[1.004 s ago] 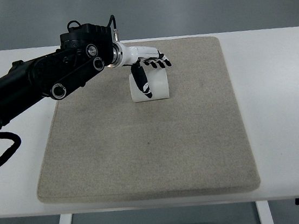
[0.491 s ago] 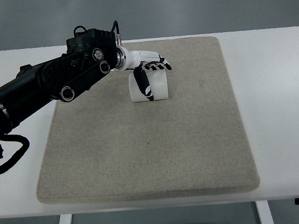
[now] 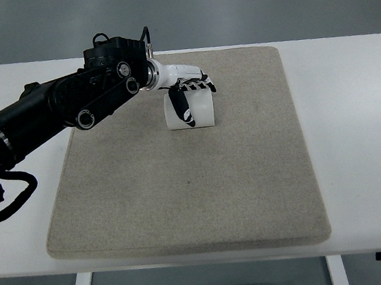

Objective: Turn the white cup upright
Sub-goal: 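Lower the left hand and close its fingers around the cup's body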

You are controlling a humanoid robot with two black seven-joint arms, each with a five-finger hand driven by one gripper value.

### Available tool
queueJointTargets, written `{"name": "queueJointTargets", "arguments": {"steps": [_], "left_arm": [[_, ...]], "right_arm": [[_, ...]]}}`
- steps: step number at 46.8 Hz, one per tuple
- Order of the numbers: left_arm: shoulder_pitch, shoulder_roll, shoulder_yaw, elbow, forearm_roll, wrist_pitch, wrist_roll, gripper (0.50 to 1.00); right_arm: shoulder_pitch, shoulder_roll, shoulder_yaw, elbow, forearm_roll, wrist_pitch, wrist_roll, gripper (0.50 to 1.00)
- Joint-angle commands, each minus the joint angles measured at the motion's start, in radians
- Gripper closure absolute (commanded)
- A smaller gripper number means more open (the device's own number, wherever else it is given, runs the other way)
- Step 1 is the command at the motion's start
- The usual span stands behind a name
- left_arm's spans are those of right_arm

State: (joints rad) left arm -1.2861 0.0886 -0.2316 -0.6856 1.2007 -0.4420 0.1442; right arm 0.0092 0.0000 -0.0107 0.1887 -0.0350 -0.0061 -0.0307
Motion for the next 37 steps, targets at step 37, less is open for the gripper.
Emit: {"name": "queueJointTargets", "arguments": {"steps": [37], "left_arm": [[-0.013,0.083,-0.057,0.092,-0.381,-0.087,-0.116,1.0]], "right_arm": [[0.002,0.0,0.0,0.0,0.0,0.0,0.0,0.548]]}}
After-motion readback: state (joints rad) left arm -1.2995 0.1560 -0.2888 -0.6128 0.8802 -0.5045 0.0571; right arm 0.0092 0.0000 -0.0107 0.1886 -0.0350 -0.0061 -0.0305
